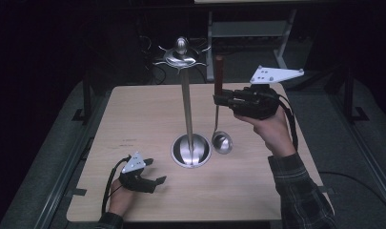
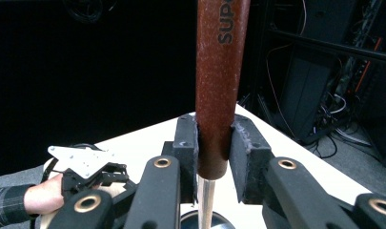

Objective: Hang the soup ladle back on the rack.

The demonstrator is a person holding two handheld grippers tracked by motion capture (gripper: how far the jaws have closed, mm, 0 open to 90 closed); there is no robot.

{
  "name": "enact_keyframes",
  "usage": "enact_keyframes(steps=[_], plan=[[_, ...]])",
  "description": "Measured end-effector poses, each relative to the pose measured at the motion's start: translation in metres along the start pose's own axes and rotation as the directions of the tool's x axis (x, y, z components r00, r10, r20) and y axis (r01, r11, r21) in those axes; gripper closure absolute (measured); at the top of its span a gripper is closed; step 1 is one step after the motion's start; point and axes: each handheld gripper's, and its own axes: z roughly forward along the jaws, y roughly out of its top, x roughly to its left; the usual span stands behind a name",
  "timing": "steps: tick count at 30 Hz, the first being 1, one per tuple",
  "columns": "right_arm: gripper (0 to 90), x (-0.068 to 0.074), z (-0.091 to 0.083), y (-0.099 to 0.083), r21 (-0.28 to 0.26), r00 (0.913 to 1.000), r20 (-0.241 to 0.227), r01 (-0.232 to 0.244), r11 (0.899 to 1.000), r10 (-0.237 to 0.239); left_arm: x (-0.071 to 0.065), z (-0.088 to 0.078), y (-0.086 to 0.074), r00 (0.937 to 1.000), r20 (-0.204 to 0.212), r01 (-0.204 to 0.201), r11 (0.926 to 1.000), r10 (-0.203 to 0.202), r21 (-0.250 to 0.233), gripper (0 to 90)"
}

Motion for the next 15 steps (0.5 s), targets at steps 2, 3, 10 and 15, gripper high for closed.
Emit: enact_keyframes(steps=[2,3,10,15], plan=[[73.7,0.0014,0.0016,0.0025,0.0,1.0,-0.005,0.004,1.0,-0.004,0.0003,-0.0003,0.0,1.0,0.0,-0.004,1.0,0.004,0.003,14.2],[73.7,0.002,0.0025,0.0035,0.002,1.0,-0.007,0.006,1.0,-0.006,0.0003,-0.0003,0.0,1.0,0.0,-0.004,1.0,0.004,0.003,14.1],[73.7,0.0032,0.0075,0.0049,0.008,0.9998,-0.015,0.012,1.0,-0.012,0.0005,-0.0008,0.0001,1.0,0.001,-0.006,1.0,0.006,0.006,14.2],[73.7,0.0037,0.009,0.0058,0.009,0.9998,-0.018,0.011,1.0,-0.011,0.0007,-0.0008,0.0001,1.0,0.001,-0.01,0.9999,0.01,0.007,14.2]])
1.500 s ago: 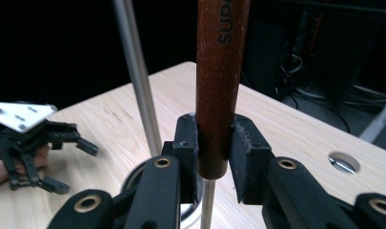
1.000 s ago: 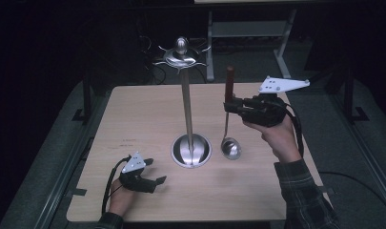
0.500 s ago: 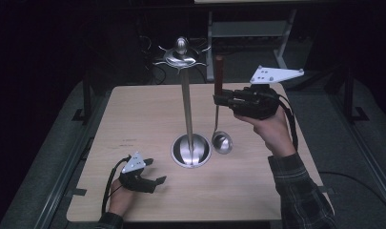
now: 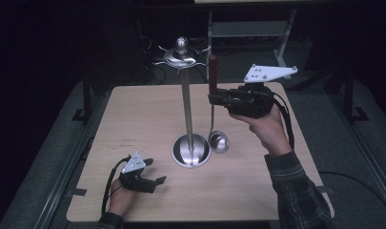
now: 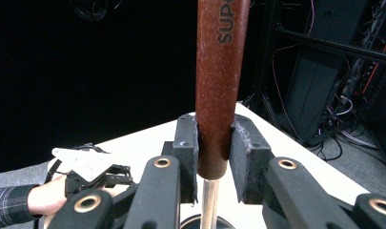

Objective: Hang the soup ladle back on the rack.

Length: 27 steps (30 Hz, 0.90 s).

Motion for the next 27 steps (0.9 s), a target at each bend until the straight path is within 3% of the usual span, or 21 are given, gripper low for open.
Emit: enact_keyframes(steps=[27], plan=[[73.6,-0.002,0.026,0.004,0.033,1.0,-0.001,0.0,0.999,0.0,0.0,0.0,0.0,1.0,0.002,-0.002,1.0,0.002,-0.003,14.2]])
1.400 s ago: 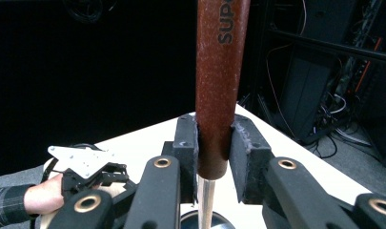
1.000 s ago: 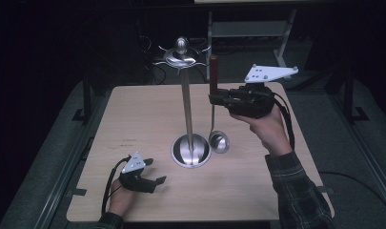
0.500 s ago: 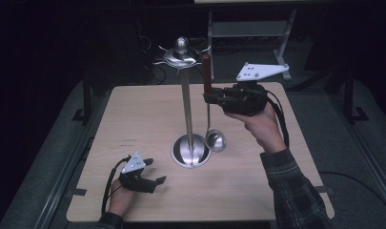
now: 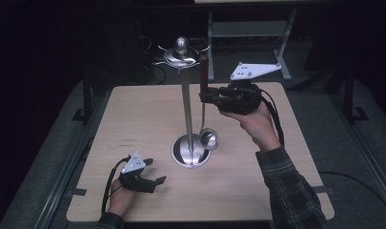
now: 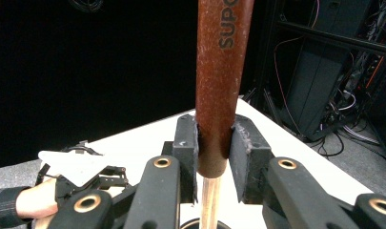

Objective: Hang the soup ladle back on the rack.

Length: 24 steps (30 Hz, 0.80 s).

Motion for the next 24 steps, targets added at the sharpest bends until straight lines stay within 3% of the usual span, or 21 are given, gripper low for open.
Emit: enact_keyframes(steps=[3,6,13,16,24], plan=[[73.6,-0.0002,0.0007,0.0,-0.001,1.0,-0.005,0.0,1.0,0.0,0.0,0.0,0.0,1.0,-0.001,-0.002,1.0,0.002,0.0,14.2],[73.5,0.0007,0.0021,-0.0003,0.01,0.9991,0.032,0.025,1.0,-0.026,-0.0001,0.0,0.0,1.0,-0.001,0.0,1.0,0.0,0.0,14.2],[72.3,-0.0001,0.0011,-0.0008,0.009,0.9996,0.019,0.019,1.0,-0.019,0.0004,0.0001,0.0001,1.0,-0.001,0.005,1.0,-0.005,0.003,14.2],[66.7,-0.0007,-0.0006,-0.0012,0.011,0.9998,0.019,0.012,1.0,-0.012,0.0005,0.0005,0.0002,0.9999,-0.002,0.011,0.9999,-0.011,0.003,14.2],[62.5,-0.0044,-0.0067,-0.007,0.025,0.9995,0.028,0.01,1.0,-0.01,-0.0001,0.0013,0.0002,0.9998,-0.003,0.021,0.9998,-0.021,-0.003,14.2]])
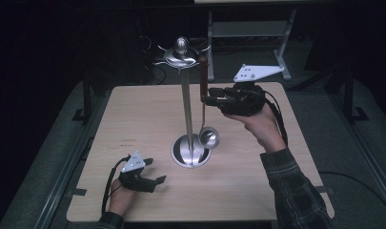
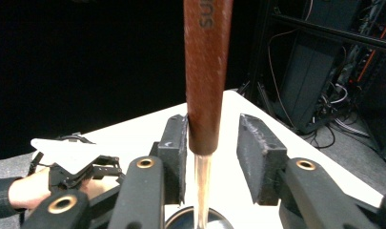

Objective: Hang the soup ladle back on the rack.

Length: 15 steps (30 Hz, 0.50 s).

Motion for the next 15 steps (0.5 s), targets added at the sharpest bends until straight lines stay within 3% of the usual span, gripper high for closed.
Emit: enact_keyframes(steps=[7,15], plan=[[55.7,-0.002,-0.005,-0.017,0.02,0.9998,0.018,-0.007,1.0,0.007,0.0,0.0,0.0,1.0,-0.002,-0.008,1.0,0.008,0.001,14.2],[51.9,-0.007,-0.014,-0.048,0.052,0.9984,0.029,-0.049,0.997,0.048,-0.001,0.0,0.0,0.9999,-0.003,-0.012,0.9999,0.012,0.002,14.2]])
